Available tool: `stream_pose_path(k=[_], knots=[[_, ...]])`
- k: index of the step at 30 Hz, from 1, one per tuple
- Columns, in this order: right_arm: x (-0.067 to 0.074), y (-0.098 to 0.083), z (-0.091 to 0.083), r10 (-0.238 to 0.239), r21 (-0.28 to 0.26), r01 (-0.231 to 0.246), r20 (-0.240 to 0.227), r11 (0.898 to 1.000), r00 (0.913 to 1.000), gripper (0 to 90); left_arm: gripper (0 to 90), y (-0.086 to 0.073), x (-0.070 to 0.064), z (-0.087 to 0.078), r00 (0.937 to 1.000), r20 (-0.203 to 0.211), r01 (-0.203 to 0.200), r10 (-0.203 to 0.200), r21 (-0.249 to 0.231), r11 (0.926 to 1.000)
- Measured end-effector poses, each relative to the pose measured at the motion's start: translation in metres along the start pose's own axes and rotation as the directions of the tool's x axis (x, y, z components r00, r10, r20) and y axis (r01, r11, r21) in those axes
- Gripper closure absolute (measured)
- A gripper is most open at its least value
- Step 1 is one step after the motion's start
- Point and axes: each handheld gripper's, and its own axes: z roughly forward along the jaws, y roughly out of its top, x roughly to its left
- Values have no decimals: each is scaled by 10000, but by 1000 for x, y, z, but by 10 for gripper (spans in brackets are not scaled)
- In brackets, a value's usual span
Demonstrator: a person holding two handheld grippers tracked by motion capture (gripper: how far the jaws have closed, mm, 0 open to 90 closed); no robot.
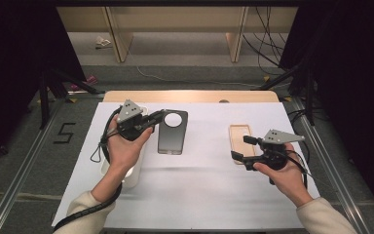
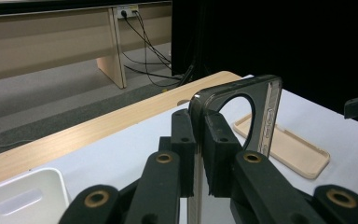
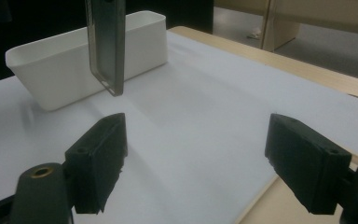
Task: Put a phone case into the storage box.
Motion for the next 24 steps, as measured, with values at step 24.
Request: stream_pose_path(k=[24], knots=[[1,-7,-10,137,-10,-137,126,9999,9998,213,832,24,24,-8,9999,69,-146,151,-618,9980]])
